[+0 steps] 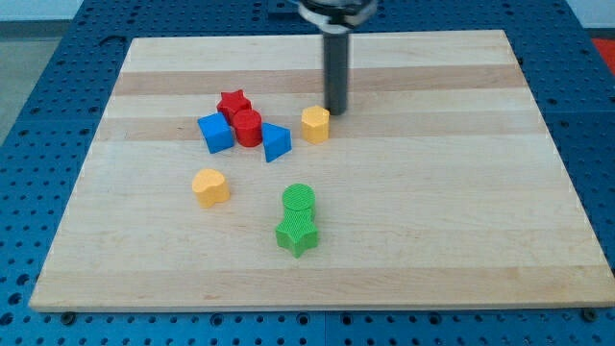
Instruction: Move the yellow hexagon closer to the green circle
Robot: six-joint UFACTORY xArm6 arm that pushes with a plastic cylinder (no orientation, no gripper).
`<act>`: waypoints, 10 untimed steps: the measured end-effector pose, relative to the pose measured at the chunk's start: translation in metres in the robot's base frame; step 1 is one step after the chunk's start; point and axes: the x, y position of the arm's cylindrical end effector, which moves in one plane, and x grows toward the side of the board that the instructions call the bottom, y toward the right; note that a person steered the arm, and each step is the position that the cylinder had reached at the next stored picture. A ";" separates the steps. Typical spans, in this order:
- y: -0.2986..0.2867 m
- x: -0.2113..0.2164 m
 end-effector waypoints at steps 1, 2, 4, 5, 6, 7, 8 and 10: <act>0.001 0.027; -0.001 0.011; -0.025 -0.028; -0.042 -0.026; -0.049 -0.023; -0.061 -0.014; -0.067 0.000; -0.016 0.008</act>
